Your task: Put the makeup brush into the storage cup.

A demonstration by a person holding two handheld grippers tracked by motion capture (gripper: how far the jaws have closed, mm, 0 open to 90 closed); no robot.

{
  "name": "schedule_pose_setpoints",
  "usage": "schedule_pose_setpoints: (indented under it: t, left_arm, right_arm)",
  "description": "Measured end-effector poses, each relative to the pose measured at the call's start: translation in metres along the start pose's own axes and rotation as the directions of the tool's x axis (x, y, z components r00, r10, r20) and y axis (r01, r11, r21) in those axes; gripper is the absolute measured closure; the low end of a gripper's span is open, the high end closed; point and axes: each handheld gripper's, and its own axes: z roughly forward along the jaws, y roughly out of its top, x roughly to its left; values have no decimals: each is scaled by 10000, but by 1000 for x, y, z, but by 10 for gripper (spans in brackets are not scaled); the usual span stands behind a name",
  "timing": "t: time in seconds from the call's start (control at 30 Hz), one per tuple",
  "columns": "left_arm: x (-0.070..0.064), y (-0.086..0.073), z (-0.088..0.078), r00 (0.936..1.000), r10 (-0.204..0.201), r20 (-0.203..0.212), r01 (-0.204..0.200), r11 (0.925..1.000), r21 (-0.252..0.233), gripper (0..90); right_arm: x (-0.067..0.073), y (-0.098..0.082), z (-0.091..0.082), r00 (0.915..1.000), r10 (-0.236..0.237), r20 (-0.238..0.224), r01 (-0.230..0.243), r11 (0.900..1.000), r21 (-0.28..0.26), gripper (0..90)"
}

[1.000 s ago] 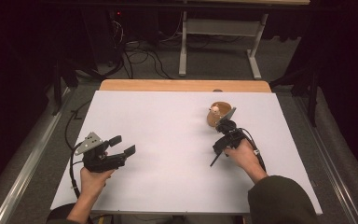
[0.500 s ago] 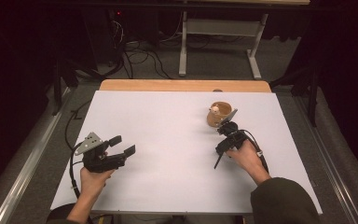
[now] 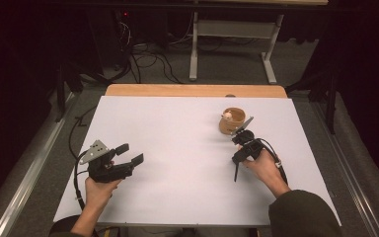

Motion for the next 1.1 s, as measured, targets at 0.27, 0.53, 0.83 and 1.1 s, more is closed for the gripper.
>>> schedule_pose_setpoints:
  t: [0.27, 0.53, 0.83, 1.1]
  left_arm:
    - [0, 0, 0, 10000, -1, -36, 1, 10000, -2, 265]
    - [0, 0, 0, 10000, 15, -30, -15, 10000, 23, 266]
    - [0, 0, 0, 10000, 12, -21, -12, 10000, 31, 266]
    - [0, 0, 1, 10000, 10, -16, -10, 10000, 61, 266]
  right_arm:
    - [0, -2, -1, 9997, -212, -94, 211, 9998, -67, 679]
    - [-1, -4, -2, 9992, -342, -215, 340, 9994, -106, 738]
    - [-1, -4, -2, 9989, -415, -230, 414, 9991, -83, 779]
    - [-2, -4, -2, 9973, -688, -263, 686, 9976, -69, 797]
